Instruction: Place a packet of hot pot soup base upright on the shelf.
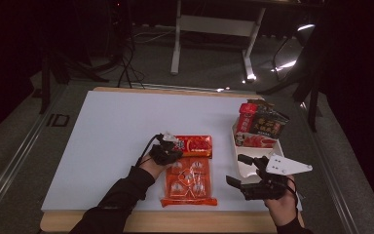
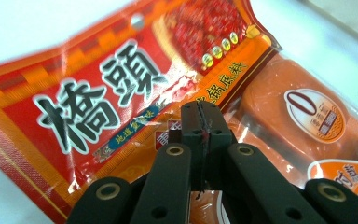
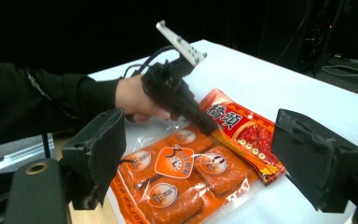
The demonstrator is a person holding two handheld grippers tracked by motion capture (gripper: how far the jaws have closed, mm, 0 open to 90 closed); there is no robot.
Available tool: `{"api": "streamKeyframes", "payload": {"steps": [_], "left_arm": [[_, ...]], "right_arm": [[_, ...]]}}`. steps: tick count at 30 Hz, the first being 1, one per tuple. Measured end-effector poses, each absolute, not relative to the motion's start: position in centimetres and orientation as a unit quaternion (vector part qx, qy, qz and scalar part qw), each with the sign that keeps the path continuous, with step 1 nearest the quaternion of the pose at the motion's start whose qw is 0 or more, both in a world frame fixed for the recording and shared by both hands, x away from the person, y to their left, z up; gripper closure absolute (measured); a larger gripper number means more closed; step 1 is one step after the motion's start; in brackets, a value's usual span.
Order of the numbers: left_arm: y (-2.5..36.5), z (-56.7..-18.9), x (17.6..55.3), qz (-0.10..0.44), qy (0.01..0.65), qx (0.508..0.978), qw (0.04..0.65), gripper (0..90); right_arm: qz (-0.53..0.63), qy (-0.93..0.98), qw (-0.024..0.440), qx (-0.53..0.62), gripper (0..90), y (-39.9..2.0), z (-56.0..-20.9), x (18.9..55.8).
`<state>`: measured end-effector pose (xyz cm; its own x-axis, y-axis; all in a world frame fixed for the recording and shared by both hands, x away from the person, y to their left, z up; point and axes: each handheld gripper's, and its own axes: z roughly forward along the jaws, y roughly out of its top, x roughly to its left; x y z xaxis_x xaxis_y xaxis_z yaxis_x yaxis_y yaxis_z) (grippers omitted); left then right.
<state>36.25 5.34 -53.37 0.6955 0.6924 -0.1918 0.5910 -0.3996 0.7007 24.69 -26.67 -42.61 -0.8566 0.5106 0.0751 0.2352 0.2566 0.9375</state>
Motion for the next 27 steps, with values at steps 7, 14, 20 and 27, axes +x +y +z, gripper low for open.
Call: {"api": "streamKeyframes", "payload": {"steps": [7,14,20,27], "left_arm": [[6.3,-51.5,35.5,0.066,0.388,0.824,0.407,76.1],[8.6,-49.5,34.7,0.067,0.391,0.811,0.431,60.5],[10.4,-48.3,34.2,0.061,0.400,0.797,0.449,52.6],[11.5,-48.1,33.7,0.055,0.407,0.789,0.457,40.8]], "right_arm": [[0.565,0.779,0.128,0.239,16.5,-26.8,-42.4,24.6],[0.562,0.775,0.150,0.246,14.5,-26.9,-42.3,24.5],[0.561,0.774,0.161,0.245,14.1,-27.1,-42.2,24.4],[0.564,0.769,0.182,0.238,12.7,-27.3,-42.0,24.2]]}}
